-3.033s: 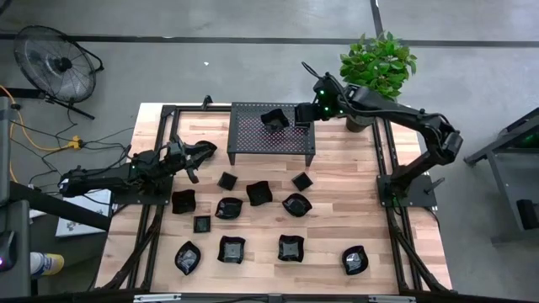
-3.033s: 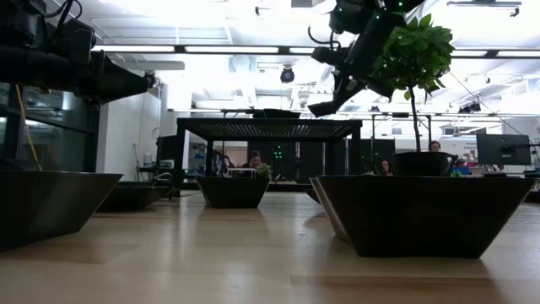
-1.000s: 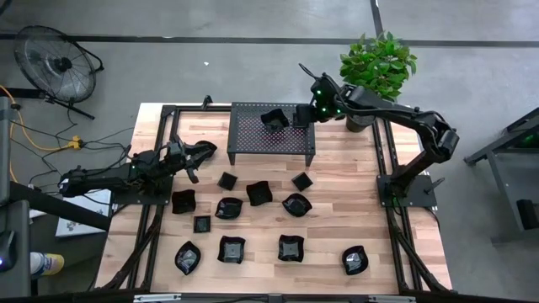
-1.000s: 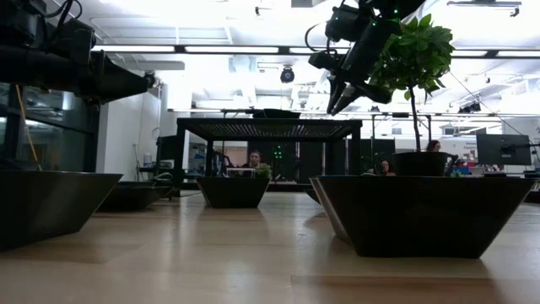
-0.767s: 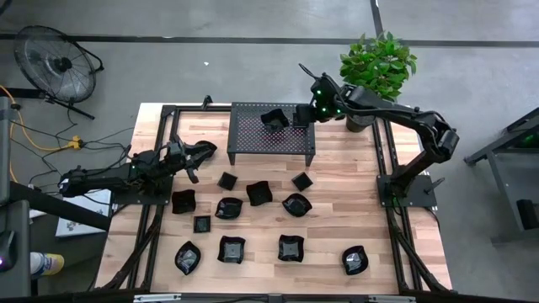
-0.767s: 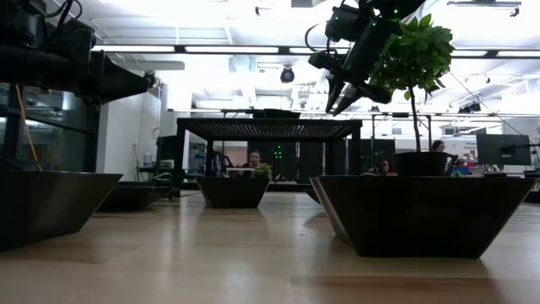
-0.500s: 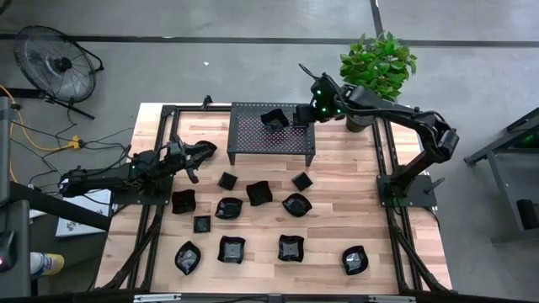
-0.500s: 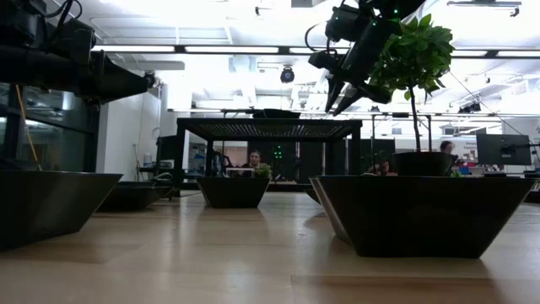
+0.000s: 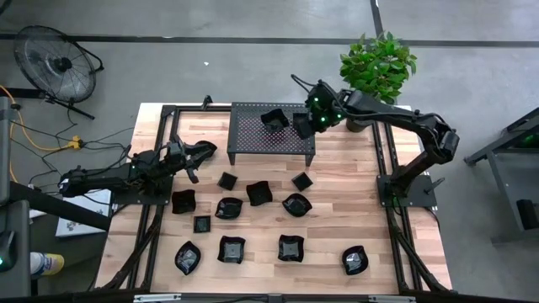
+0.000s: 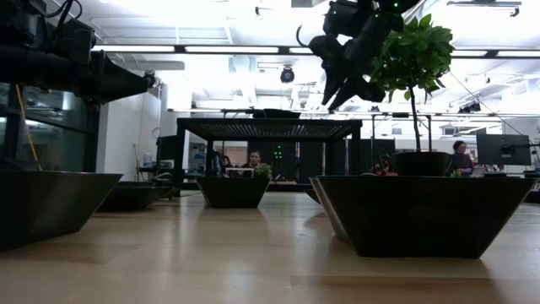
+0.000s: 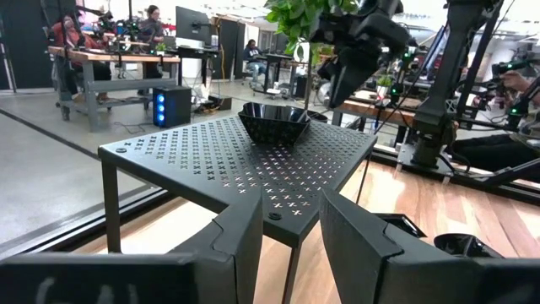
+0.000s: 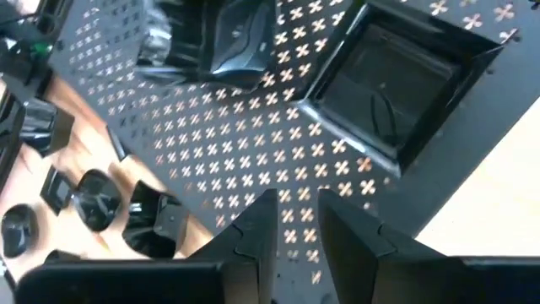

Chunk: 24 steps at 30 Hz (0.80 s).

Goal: Pick & Place Mini shaped plates
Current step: Stack the square plate on top of the square plate on the shelf

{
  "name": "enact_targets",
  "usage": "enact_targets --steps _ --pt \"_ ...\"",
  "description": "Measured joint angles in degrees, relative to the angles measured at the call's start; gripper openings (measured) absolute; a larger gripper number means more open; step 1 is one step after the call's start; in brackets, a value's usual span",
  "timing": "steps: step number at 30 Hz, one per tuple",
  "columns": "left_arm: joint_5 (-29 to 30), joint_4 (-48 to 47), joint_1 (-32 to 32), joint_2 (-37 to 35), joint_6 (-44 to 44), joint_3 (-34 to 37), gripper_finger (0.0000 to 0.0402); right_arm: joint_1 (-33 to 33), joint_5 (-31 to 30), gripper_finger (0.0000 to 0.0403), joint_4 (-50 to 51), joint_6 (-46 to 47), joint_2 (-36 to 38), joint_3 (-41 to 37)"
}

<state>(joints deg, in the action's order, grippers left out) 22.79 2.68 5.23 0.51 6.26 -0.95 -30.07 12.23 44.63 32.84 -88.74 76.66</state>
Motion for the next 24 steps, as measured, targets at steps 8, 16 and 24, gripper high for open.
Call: enact_targets --steps 8,16,24 --pt "0.0 0.0 -0.01 -0.01 0.0 0.0 0.0117 5.29 -0.3 0.0083 5.47 -3.6 3.8 0.0" --pt "-0.01 0.0 -0.02 -0.01 -0.01 0.0 0.0117 15.57 -10.35 0.0083 14.53 -11.8 4.87 0.0" --pt "0.0 0.0 -0.02 0.0 -0.02 0.0 0.0117 26.84 -20.86 0.0083 16.97 -15.63 4.51 -0.04"
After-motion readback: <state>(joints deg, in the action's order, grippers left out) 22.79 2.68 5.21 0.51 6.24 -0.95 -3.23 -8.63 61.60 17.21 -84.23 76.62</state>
